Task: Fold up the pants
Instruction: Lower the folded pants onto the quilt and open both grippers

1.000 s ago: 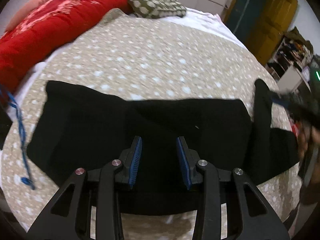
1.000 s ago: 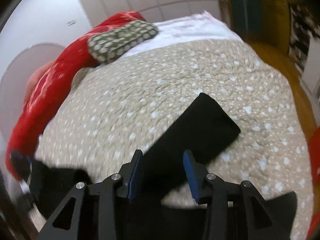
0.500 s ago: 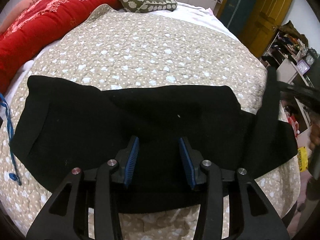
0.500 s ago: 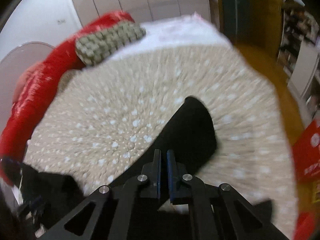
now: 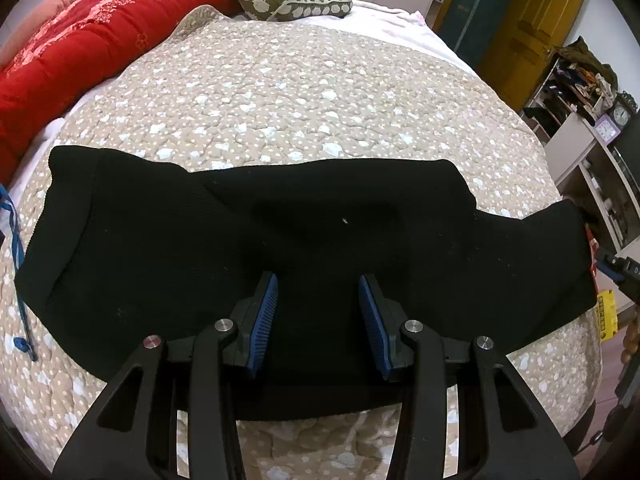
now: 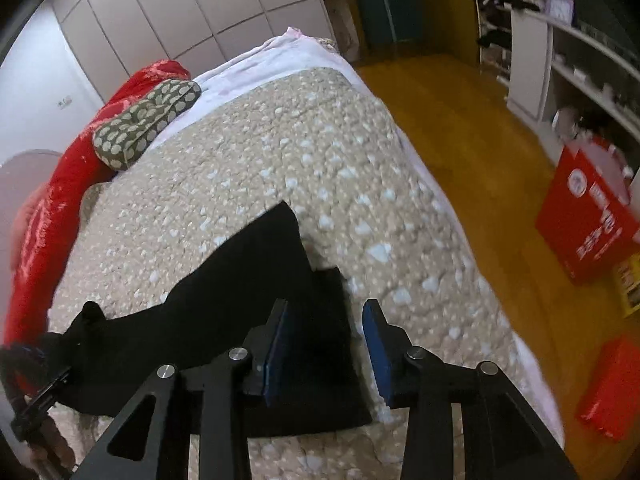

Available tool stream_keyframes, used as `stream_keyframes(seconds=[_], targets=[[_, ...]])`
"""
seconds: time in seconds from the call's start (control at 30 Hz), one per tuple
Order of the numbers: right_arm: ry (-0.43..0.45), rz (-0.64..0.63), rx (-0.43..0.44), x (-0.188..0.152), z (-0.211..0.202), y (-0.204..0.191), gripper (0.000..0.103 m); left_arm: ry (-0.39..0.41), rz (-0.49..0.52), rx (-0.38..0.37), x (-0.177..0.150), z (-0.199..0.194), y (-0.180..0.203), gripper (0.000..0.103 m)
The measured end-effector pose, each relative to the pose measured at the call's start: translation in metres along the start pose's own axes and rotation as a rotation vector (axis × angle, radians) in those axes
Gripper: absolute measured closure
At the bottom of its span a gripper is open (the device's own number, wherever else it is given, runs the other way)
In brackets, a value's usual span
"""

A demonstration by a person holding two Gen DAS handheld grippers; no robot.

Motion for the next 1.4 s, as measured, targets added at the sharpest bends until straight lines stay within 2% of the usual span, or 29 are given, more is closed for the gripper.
stream_keyframes(seconds=[0.1, 0.17, 0.27, 0.33, 0.43, 0.53, 0.6, 0.67, 0.77, 0.83, 0.87, 0.97, 1.0, 1.07, 1.1, 1.13, 1.17, 1.23, 1.4], targets=[[0.015, -0.039, 0.043, -0.005, 0.006, -0.008, 0.067, -0.003, -0.001, -0.002, -0.001, 0.000, 0.003, 0.056], [0.021, -0.086, 0.029, -0.003, 0.018, -0.016, 0.068, -0.007, 0.002, 0.001, -0.001, 0.000, 0.004, 0.056], [0.066, -0.168, -0.015, 0.003, 0.024, -0.033, 0.101, -0.014, 0.001, -0.002, -0.002, -0.001, 0.004, 0.056], [0.092, -0.218, -0.049, 0.004, 0.016, -0.038, 0.101, -0.017, -0.003, -0.007, -0.002, -0.002, 0.003, 0.056], [0.108, -0.251, -0.003, -0.001, -0.018, -0.045, 0.101, -0.013, -0.014, -0.018, 0.000, -0.007, 0.002, 0.056], [0.126, -0.245, -0.001, -0.005, -0.046, -0.037, 0.101, -0.004, -0.016, -0.018, -0.001, -0.011, 0.001, 0.056], [0.105, -0.223, 0.010, -0.012, -0.054, -0.027, 0.101, -0.002, -0.022, -0.019, -0.002, -0.011, -0.001, 0.056], [0.058, -0.225, -0.031, -0.023, -0.040, -0.015, 0.101, -0.007, -0.032, -0.018, -0.005, -0.010, -0.004, 0.056], [-0.063, -0.222, -0.113, -0.039, 0.005, -0.003, 0.101, -0.016, -0.046, -0.012, -0.007, -0.009, -0.009, 0.056], [-0.057, -0.201, -0.164, -0.038, 0.011, 0.001, 0.097, -0.004, -0.047, -0.004, -0.006, -0.016, -0.012, 0.056], [-0.027, -0.178, -0.159, -0.033, 0.003, -0.001, 0.094, 0.009, -0.047, 0.008, -0.005, -0.021, -0.017, 0.056], [0.085, -0.147, -0.100, -0.011, -0.025, -0.025, 0.066, 0.058, -0.074, 0.042, 0.003, -0.035, -0.036, 0.056], [0.109, -0.155, -0.076, -0.004, -0.030, -0.038, 0.062, 0.073, -0.089, 0.054, 0.007, -0.039, -0.045, 0.056], [0.136, -0.224, 0.037, 0.004, -0.032, -0.089, 0.062, 0.093, -0.131, 0.087, 0.013, -0.044, -0.066, 0.056], [0.121, -0.261, 0.108, 0.002, -0.026, -0.117, 0.062, 0.101, -0.152, 0.104, 0.017, -0.045, -0.076, 0.056], [0.100, -0.279, 0.164, 0.000, -0.019, -0.135, 0.062, 0.115, -0.176, 0.126, 0.020, -0.047, -0.088, 0.056], [0.047, -0.298, 0.268, -0.006, -0.004, -0.170, 0.062, 0.124, -0.203, 0.156, 0.023, -0.047, -0.100, 0.056], [-0.017, -0.322, 0.349, -0.014, 0.019, -0.209, 0.062, 0.128, -0.242, 0.202, 0.027, -0.046, -0.121, 0.056], [-0.138, -0.388, 0.391, -0.030, 0.086, -0.288, 0.062, 0.113, -0.289, 0.247, 0.031, -0.030, -0.152, 0.056]])
Point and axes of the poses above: each gripper's, at about its wrist camera, not at the fingertips, and z roughly the way its jaws point, y to its right, x to its top, the point moved 8 cm from there along z, roughly the way its jaws point, and after that the axes turned 4 degrees about -y, right-handed, at the moved point
